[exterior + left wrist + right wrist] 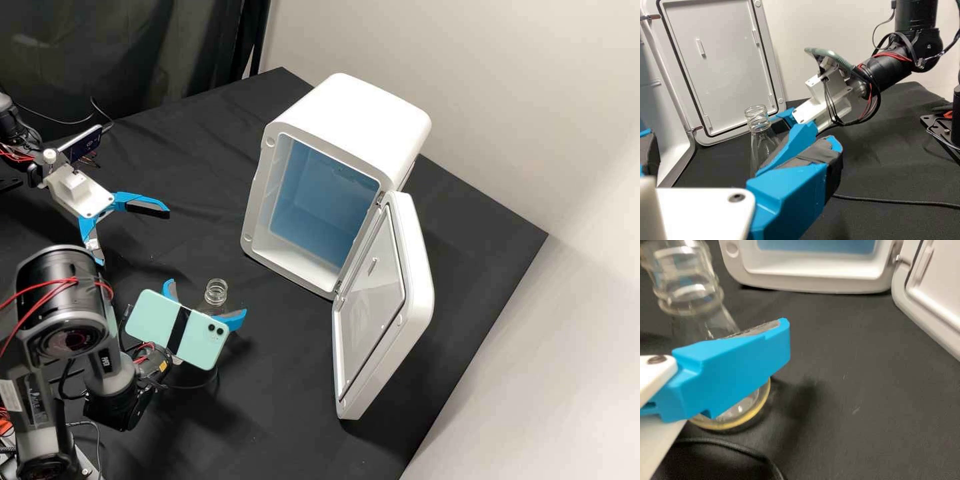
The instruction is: Place the flask in the incubator
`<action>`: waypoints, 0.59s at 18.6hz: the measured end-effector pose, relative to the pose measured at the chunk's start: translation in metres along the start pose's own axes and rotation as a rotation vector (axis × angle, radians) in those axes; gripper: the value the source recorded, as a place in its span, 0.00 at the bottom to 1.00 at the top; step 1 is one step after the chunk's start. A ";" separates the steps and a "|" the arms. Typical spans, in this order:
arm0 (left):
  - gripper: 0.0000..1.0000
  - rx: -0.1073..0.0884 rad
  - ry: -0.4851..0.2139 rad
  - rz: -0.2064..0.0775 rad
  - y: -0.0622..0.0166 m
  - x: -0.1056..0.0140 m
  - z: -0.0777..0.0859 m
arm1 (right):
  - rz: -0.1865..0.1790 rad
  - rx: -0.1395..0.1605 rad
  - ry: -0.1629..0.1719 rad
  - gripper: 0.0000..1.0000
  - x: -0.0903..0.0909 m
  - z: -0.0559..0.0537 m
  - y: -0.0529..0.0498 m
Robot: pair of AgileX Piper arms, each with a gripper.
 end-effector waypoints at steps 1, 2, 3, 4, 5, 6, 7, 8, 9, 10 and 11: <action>1.00 0.000 0.000 0.000 0.0000 0.000 0.000 | -0.012 0.012 -0.005 1.00 0.001 0.002 -0.002; 1.00 0.000 -0.002 0.000 0.0000 0.000 0.000 | -0.023 0.026 -0.012 1.00 0.002 0.004 -0.004; 1.00 0.000 -0.006 0.000 -0.0001 0.000 0.001 | -0.029 0.032 -0.015 1.00 0.004 0.006 -0.004; 1.00 0.001 -0.010 -0.001 -0.0001 0.001 0.002 | -0.035 0.039 -0.018 1.00 0.005 0.008 -0.005; 1.00 0.001 -0.011 -0.001 -0.0002 0.001 0.003 | -0.036 0.038 -0.018 1.00 0.007 0.009 -0.004; 1.00 0.001 -0.011 -0.001 -0.0002 0.001 0.003 | -0.039 0.040 -0.025 1.00 0.009 0.012 -0.004; 1.00 0.001 -0.011 -0.001 -0.0002 0.001 0.003 | -0.040 0.035 -0.027 1.00 0.011 0.014 -0.003; 1.00 0.001 -0.011 -0.001 -0.0002 0.001 0.003 | -0.042 0.038 -0.030 1.00 0.012 0.016 -0.003; 1.00 0.001 -0.012 -0.001 -0.0002 0.001 0.003 | -0.046 0.044 -0.036 1.00 0.012 0.017 -0.004; 1.00 0.001 -0.015 -0.001 -0.0002 0.001 0.004 | -0.049 0.051 -0.042 1.00 0.013 0.019 -0.005; 1.00 0.002 -0.022 -0.002 -0.0003 0.002 0.005 | -0.048 0.054 -0.044 1.00 0.014 0.020 -0.004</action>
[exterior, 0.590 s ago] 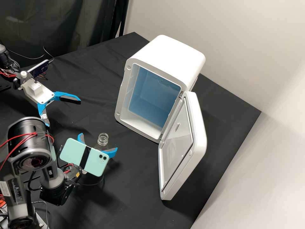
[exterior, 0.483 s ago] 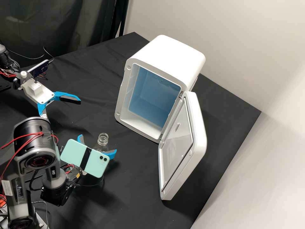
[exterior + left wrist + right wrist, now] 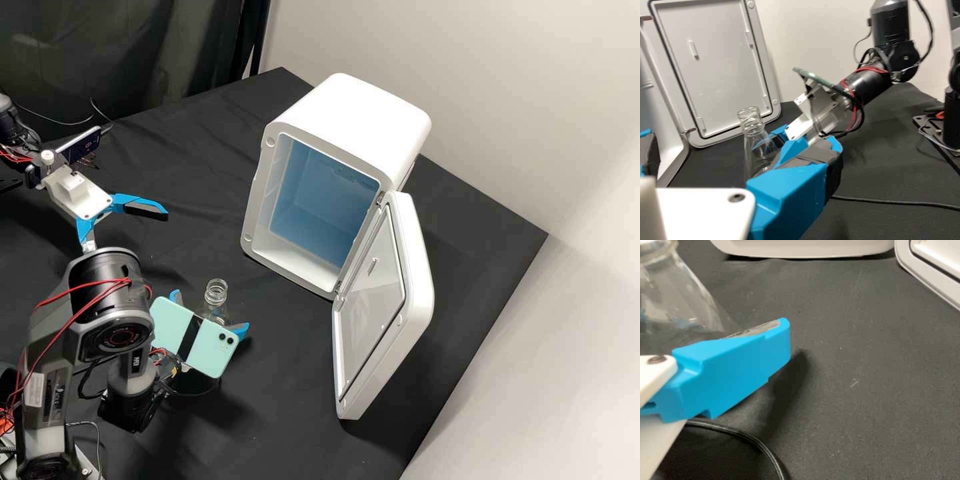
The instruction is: Place the flask in the incubator
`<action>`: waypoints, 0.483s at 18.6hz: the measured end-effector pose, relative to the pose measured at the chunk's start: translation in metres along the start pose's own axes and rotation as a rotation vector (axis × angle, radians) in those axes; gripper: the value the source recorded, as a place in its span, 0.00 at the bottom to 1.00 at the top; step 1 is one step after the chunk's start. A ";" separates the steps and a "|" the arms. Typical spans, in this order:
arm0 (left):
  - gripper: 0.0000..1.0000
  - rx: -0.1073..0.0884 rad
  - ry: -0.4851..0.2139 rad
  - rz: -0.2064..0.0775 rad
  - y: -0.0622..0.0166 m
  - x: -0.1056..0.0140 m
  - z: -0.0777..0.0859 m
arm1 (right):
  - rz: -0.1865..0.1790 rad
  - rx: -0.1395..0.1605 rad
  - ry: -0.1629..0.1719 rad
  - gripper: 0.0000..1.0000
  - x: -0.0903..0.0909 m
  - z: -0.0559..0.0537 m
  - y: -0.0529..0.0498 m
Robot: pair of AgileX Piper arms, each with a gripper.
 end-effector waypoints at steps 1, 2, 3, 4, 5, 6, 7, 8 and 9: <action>1.00 0.001 -0.003 0.002 0.0006 0.000 0.001 | -0.002 0.004 -0.004 1.00 0.000 0.001 0.000; 1.00 0.002 -0.003 0.004 0.0010 0.000 0.001 | 0.004 0.004 -0.009 1.00 0.001 0.003 0.001; 1.00 0.002 -0.003 0.003 0.0008 0.000 0.001 | 0.006 0.003 -0.009 1.00 0.001 0.003 0.002; 1.00 0.002 -0.003 0.003 0.0008 0.000 0.001 | 0.007 0.000 -0.008 1.00 0.002 0.004 0.002; 1.00 0.002 -0.003 0.003 0.0008 0.000 0.001 | 0.008 -0.003 -0.008 1.00 0.002 0.004 0.003; 1.00 0.002 -0.003 0.003 0.0008 0.000 0.001 | 0.008 -0.003 -0.008 1.00 0.002 0.004 0.003; 1.00 0.002 -0.003 0.003 0.0008 0.000 0.001 | 0.008 -0.003 -0.008 1.00 0.002 0.004 0.003; 1.00 0.002 -0.003 0.003 0.0008 0.000 0.001 | 0.010 -0.006 -0.007 1.00 0.002 0.003 0.003; 1.00 0.002 -0.003 0.003 0.0008 0.000 0.001 | 0.014 -0.011 -0.006 1.00 0.001 0.002 0.004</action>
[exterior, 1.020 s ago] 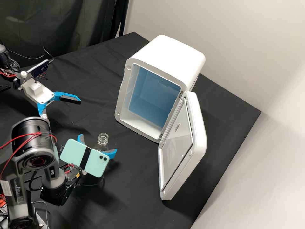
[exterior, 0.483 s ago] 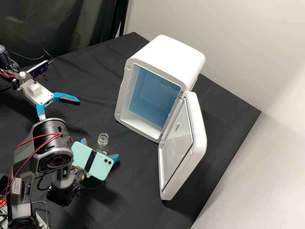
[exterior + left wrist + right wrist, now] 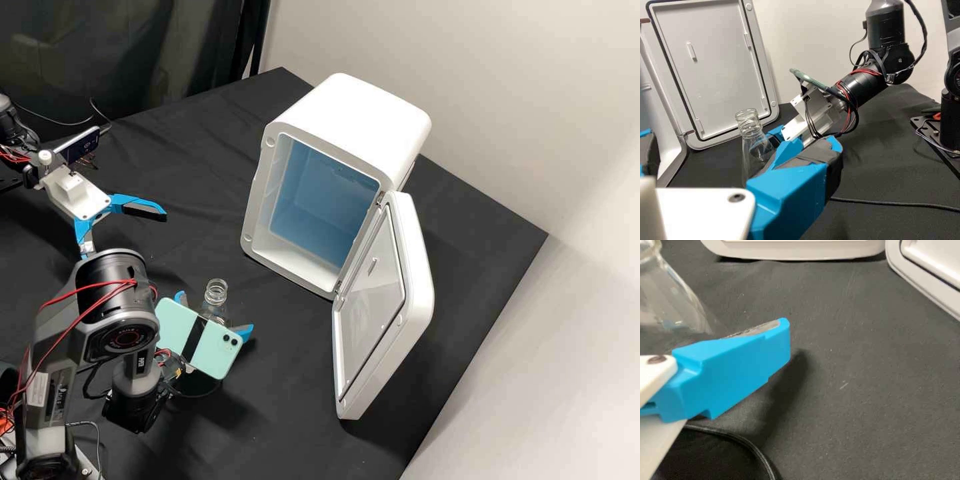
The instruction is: Place the flask in the incubator
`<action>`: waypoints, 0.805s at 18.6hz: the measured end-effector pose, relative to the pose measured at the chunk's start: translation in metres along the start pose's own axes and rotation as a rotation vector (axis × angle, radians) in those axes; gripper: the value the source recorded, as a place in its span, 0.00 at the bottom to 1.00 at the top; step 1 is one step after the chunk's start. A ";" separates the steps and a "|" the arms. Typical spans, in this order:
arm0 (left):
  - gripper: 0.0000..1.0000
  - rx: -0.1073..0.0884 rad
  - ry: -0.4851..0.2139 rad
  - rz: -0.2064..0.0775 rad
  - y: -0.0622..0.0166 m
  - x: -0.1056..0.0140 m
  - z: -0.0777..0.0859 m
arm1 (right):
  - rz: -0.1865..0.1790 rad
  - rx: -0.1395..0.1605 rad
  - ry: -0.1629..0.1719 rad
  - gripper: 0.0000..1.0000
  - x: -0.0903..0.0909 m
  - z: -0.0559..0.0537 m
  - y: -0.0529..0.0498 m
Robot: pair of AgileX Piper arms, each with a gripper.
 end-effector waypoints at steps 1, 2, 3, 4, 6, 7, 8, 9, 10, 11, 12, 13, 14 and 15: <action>1.00 0.000 0.000 0.000 0.0000 0.000 0.000 | 0.016 -0.012 0.003 1.00 -0.001 -0.002 0.003; 1.00 0.000 0.000 0.000 0.0000 0.000 0.000 | 0.041 -0.026 0.003 1.00 -0.004 -0.003 0.007; 1.00 0.000 0.000 0.000 0.0000 0.000 0.000 | 0.051 -0.033 0.003 1.00 -0.005 -0.004 0.009; 1.00 0.000 0.000 0.000 0.0000 0.000 0.000 | 0.059 -0.038 0.004 1.00 -0.007 -0.005 0.010; 1.00 -0.001 0.000 -0.001 -0.0003 0.000 0.000 | 0.070 -0.047 0.009 1.00 -0.008 -0.007 0.012; 1.00 -0.002 0.000 -0.003 -0.0008 -0.001 0.000 | 0.074 -0.051 0.011 1.00 -0.008 -0.008 0.012; 1.00 -0.003 0.000 -0.007 -0.0016 -0.001 0.001 | 0.077 -0.052 0.012 1.00 -0.008 -0.008 0.013; 1.00 -0.004 0.000 -0.009 -0.0021 -0.002 0.001 | 0.076 -0.049 0.012 1.00 -0.008 -0.008 0.013; 1.00 -0.004 0.000 -0.009 -0.0021 -0.002 0.001 | 0.077 -0.050 0.012 1.00 -0.008 -0.008 0.013; 1.00 -0.004 0.000 -0.009 -0.0021 -0.002 0.001 | 0.076 -0.049 0.012 1.00 -0.008 -0.008 0.013; 1.00 -0.004 0.000 -0.009 -0.0021 -0.002 0.001 | 0.075 -0.048 0.012 1.00 -0.009 -0.008 0.012; 1.00 -0.004 0.000 -0.009 -0.0021 -0.002 0.001 | 0.074 -0.046 0.011 1.00 -0.009 -0.008 0.011; 1.00 -0.004 0.000 -0.009 -0.0021 -0.002 0.001 | 0.073 -0.044 0.010 1.00 -0.009 -0.008 0.011; 1.00 -0.004 0.000 -0.009 -0.0021 -0.002 0.001 | 0.074 -0.044 0.009 1.00 -0.009 -0.008 0.011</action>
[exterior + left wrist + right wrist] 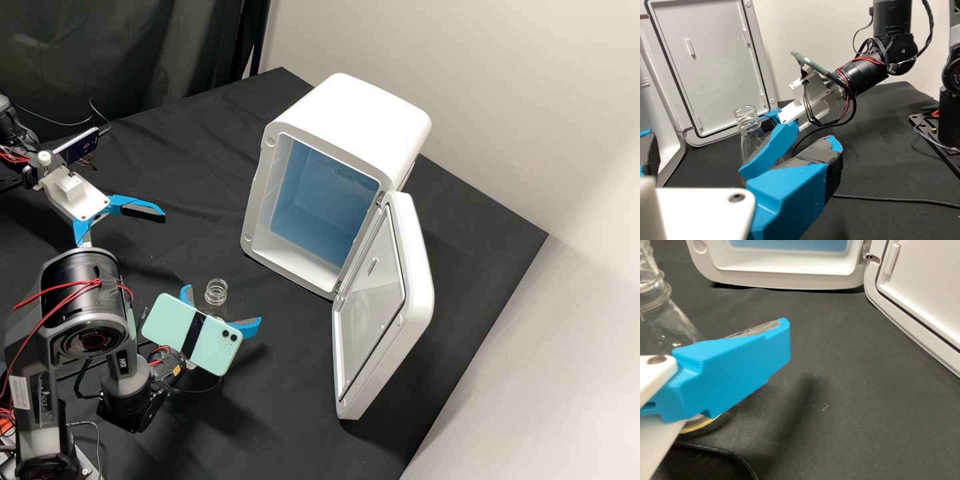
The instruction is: Place the flask in the incubator
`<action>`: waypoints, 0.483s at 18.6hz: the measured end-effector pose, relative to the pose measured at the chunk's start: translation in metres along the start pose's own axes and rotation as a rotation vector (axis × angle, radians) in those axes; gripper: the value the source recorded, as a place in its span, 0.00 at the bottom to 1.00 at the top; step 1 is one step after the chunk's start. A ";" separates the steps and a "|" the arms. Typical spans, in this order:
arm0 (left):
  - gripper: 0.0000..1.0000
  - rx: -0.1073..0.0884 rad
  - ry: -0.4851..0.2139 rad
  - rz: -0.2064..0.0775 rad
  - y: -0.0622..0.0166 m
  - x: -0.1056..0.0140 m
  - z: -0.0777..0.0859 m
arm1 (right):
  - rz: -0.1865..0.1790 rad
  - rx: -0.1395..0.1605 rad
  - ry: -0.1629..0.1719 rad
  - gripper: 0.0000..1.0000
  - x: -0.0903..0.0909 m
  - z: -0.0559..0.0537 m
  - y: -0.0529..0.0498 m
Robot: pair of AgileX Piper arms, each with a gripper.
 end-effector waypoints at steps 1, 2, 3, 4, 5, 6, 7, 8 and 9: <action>1.00 0.000 0.000 0.000 0.0000 0.000 0.000 | -0.003 -0.001 0.003 1.00 0.000 -0.001 0.000; 1.00 0.000 0.000 0.000 0.0000 0.000 0.000 | -0.003 -0.001 0.003 1.00 0.000 -0.001 0.000; 1.00 0.000 0.000 0.000 0.0000 0.000 0.000 | -0.003 -0.001 0.003 1.00 0.000 -0.001 0.000; 1.00 0.000 0.000 0.000 0.0000 0.000 0.000 | -0.002 -0.001 0.002 0.00 0.000 -0.001 0.000; 1.00 0.000 0.000 0.000 0.0000 0.000 0.000 | -0.002 -0.001 0.002 0.00 0.000 -0.001 0.000; 1.00 0.000 0.000 0.000 0.0000 0.000 0.000 | 0.000 0.000 0.000 0.00 0.000 0.000 0.000; 1.00 0.000 0.000 0.000 0.0000 0.000 0.000 | -0.001 0.001 0.001 0.00 0.000 0.000 0.000; 1.00 0.000 0.000 0.000 0.0000 0.000 0.000 | 0.000 0.001 0.001 0.00 0.000 -0.001 0.000; 1.00 0.000 0.000 0.000 0.0000 0.000 0.000 | 0.000 0.005 0.001 0.00 0.000 -0.001 0.000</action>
